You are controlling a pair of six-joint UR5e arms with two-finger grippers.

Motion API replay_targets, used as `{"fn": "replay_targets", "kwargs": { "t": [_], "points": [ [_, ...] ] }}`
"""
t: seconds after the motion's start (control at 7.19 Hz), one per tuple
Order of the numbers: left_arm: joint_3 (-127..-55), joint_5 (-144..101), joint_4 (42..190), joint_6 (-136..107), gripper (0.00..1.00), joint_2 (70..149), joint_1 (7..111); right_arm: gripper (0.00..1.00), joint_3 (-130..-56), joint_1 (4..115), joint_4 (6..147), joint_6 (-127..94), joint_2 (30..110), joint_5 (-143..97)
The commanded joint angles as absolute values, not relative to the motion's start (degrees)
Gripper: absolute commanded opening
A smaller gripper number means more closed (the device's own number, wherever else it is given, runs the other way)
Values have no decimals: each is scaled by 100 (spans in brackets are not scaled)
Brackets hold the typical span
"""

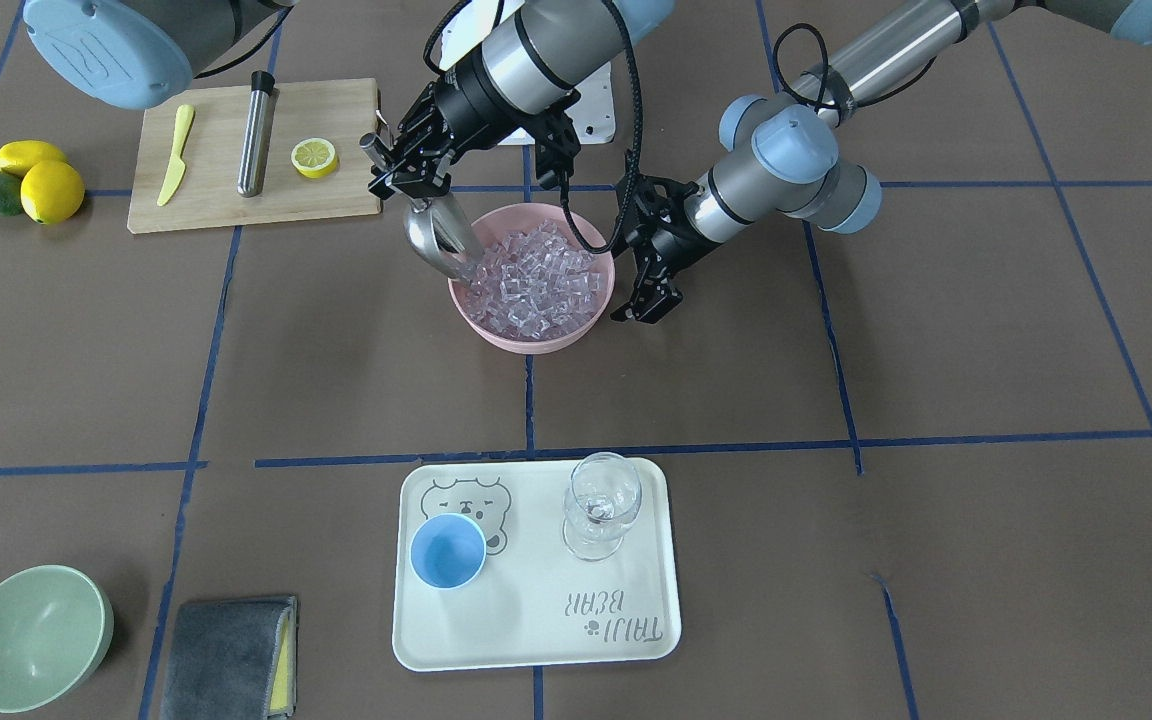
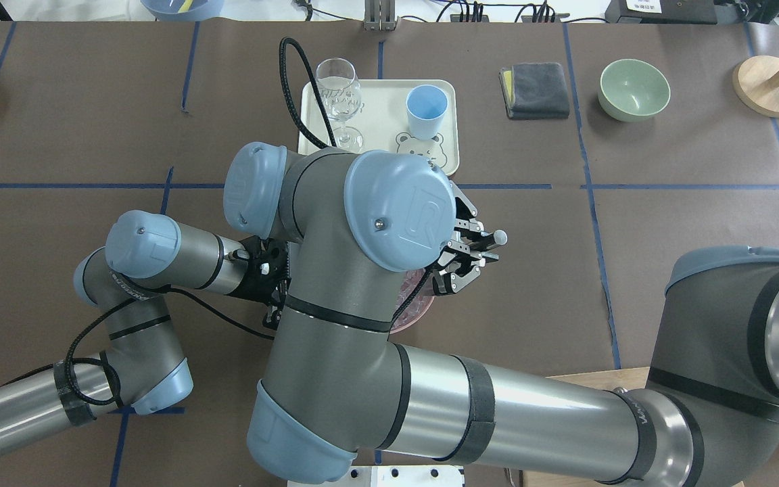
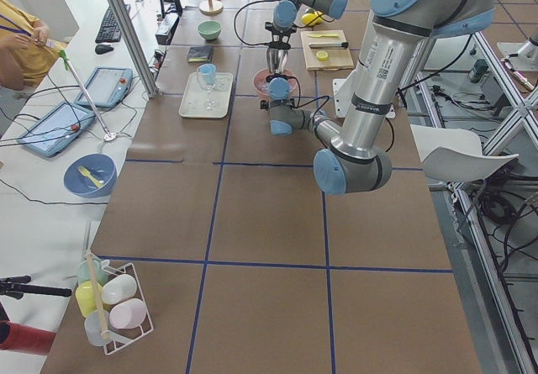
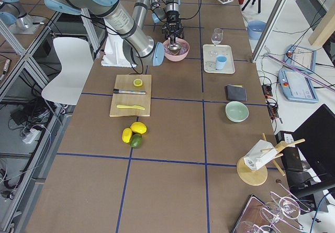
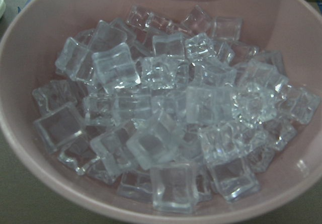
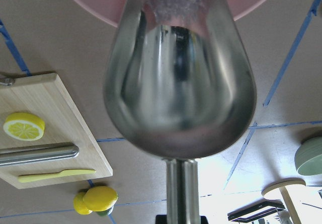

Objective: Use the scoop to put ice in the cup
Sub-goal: 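Lower the scoop into the ice cubes with the right gripper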

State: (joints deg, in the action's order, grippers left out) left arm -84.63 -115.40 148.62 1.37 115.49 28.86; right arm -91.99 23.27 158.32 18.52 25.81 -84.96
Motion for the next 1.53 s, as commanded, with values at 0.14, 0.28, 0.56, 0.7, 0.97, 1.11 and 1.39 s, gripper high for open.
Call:
{"fn": "replay_targets", "kwargs": {
  "t": [0.14, 0.28, 0.56, 0.7, 0.97, 1.11, 1.39],
  "points": [
    [-8481, -11540, 14862, 132, 100, 11558, 2883, 0, -9008, 2285, 15381, 1846, 2637, -8534],
    [-8490, -11540, 14862, 123, 100, 11558, 2883, 0, -9035, 2268, 15311, 1846, 2706, -8552],
    [-8490, -11540, 14854, 123, 100, 11558, 2883, 0, -9079, 2276, 14864, 1846, 2961, -8578],
    [-8499, -11540, 14854, 114, 100, 11566, 2883, 0, -9375, 2276, 14749, 1846, 3223, -8578],
    [-8508, -11540, 14854, 114, 100, 11566, 2883, 0, -9869, 2285, 14442, 2021, 3690, -8587],
    [-8508, -11540, 14836, 114, 100, 11601, 2883, 0, -9870, 2285, 14284, 2021, 3813, -8604],
    [-8517, -11540, 14827, 114, 100, 11602, 2892, 0, -9870, 2311, 14194, 2056, 3841, -8763]
  ]
}}
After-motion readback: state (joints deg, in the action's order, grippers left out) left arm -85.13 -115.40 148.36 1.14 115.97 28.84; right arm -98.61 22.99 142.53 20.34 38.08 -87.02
